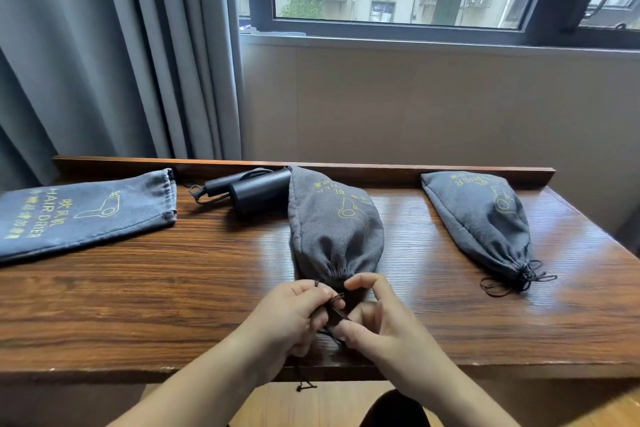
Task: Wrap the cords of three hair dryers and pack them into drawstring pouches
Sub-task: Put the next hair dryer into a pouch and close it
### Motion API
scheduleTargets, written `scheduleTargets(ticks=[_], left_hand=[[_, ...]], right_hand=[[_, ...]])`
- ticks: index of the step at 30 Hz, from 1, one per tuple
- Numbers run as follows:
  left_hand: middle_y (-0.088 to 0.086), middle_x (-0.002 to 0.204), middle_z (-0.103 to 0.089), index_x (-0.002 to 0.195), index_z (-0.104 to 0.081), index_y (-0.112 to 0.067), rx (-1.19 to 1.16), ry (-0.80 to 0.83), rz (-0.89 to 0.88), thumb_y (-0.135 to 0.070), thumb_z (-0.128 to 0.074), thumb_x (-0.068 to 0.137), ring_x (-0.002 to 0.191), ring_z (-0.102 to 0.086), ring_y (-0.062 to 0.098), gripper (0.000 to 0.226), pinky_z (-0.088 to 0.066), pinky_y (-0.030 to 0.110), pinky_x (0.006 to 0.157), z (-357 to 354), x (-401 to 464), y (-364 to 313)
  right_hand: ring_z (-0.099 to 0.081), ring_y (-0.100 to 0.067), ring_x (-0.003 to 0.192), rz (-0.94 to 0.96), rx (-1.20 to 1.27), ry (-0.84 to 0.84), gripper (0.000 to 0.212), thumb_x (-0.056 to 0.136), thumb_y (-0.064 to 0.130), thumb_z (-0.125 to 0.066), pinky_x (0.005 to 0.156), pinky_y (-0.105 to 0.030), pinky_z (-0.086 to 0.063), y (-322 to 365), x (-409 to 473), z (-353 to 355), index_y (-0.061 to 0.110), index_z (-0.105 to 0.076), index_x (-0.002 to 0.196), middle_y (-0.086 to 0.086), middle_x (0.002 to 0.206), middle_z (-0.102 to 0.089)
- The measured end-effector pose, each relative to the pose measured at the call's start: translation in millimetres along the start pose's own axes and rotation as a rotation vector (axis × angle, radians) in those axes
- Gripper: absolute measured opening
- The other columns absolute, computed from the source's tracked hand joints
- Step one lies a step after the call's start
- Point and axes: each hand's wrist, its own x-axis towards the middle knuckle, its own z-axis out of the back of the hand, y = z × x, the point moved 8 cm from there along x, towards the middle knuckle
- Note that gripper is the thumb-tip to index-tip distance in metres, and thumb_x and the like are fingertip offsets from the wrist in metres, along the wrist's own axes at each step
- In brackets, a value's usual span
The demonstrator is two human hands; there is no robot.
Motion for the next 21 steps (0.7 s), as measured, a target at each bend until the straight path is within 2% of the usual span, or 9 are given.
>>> scheduleTargets(ticks=[3,5,8,10,11,13,16,19,21], left_hand=[[0.0,0.051,-0.041,0.066,-0.06,-0.018,0.188,-0.107,-0.091,-0.016,-0.052,0.1,0.038,-0.025,0.01,0.035,-0.018,0.021,0.042,15.2,3.4,-3.1],[-0.006,0.048,-0.045,0.061,-0.056,-0.015,0.395,-0.179,-0.168,-0.02,-0.057,0.098,0.041,-0.035,0.009,0.037,-0.026,0.026,0.045,23.6,3.7,-7.6],[-0.008,0.048,-0.05,0.069,-0.061,-0.005,0.522,-0.2,-0.238,-0.023,-0.059,0.096,0.048,-0.041,0.007,0.033,-0.033,0.027,0.054,24.9,2.6,-9.2],[-0.005,0.051,-0.054,0.077,-0.068,-0.006,0.533,-0.188,-0.253,-0.028,-0.059,0.096,0.051,-0.044,0.006,0.03,-0.035,0.028,0.057,22.8,0.7,-9.5],[-0.001,0.053,-0.056,0.078,-0.069,-0.01,0.542,-0.183,-0.261,-0.033,-0.059,0.095,0.053,-0.046,0.007,0.031,-0.036,0.028,0.058,21.9,-0.4,-9.4],[-0.001,0.056,-0.054,0.08,-0.071,-0.014,0.574,-0.195,-0.283,-0.039,-0.058,0.092,0.055,-0.044,0.007,0.03,-0.036,0.028,0.058,21.7,-3.0,-10.4],[-0.008,0.053,-0.044,0.077,-0.071,-0.013,0.605,-0.241,-0.33,-0.028,-0.062,0.094,0.05,-0.037,0.004,0.024,-0.03,0.023,0.051,23.5,-7.3,-14.5],[-0.002,0.055,-0.054,0.074,-0.071,-0.01,0.625,-0.223,-0.325,-0.025,-0.062,0.093,0.053,-0.043,0.004,0.026,-0.036,0.027,0.055,20.6,-9.5,-14.5],[0.002,0.063,-0.067,0.072,-0.072,-0.013,0.613,-0.224,-0.305,-0.023,-0.062,0.092,0.057,-0.053,0.007,0.025,-0.043,0.03,0.061,23.1,-10.0,-12.6]], right_hand=[[-0.06,-0.015,0.069,0.019,0.068,0.024,0.019,0.085,0.021,-0.063,0.07,-0.023,-0.048,14.0,-5.0,12.5,0.022,-0.061,0.104,-0.009,0.071,-0.062],[-0.064,-0.021,0.072,0.025,0.192,0.001,0.019,0.085,0.021,-0.062,0.071,-0.026,-0.051,25.1,-7.1,24.5,0.009,-0.068,0.099,-0.011,0.072,-0.064],[-0.064,-0.026,0.071,0.035,0.413,0.023,0.029,0.082,0.031,-0.071,0.066,-0.03,-0.053,40.4,-5.1,31.7,0.008,-0.073,0.099,-0.014,0.078,-0.063],[-0.061,-0.022,0.068,0.074,0.42,0.02,0.03,0.085,0.031,-0.068,0.059,-0.026,-0.049,47.1,-1.1,32.1,0.009,-0.073,0.104,-0.015,0.085,-0.066],[-0.059,-0.019,0.065,0.096,0.346,-0.003,0.026,0.089,0.026,-0.062,0.055,-0.023,-0.045,49.1,1.7,31.9,0.01,-0.073,0.106,-0.013,0.088,-0.068],[-0.056,-0.009,0.061,0.157,0.025,-0.053,0.021,0.097,0.014,-0.053,0.054,-0.019,-0.041,53.0,7.8,27.7,0.015,-0.072,0.107,-0.003,0.089,-0.072],[-0.064,-0.003,0.078,0.256,-0.533,-0.062,0.021,0.099,0.013,-0.053,0.073,-0.027,-0.051,50.8,18.5,10.1,0.03,-0.064,0.102,0.016,0.09,-0.071],[-0.063,-0.007,0.084,0.265,-0.736,-0.047,0.013,0.095,0.024,-0.051,0.078,-0.038,-0.052,40.0,26.3,-1.8,0.034,-0.048,0.102,0.016,0.093,-0.07],[-0.064,-0.014,0.085,0.265,-0.817,-0.049,0.013,0.095,0.031,-0.052,0.076,-0.039,-0.051,37.8,29.8,-4.1,0.034,-0.043,0.103,0.011,0.093,-0.07]])
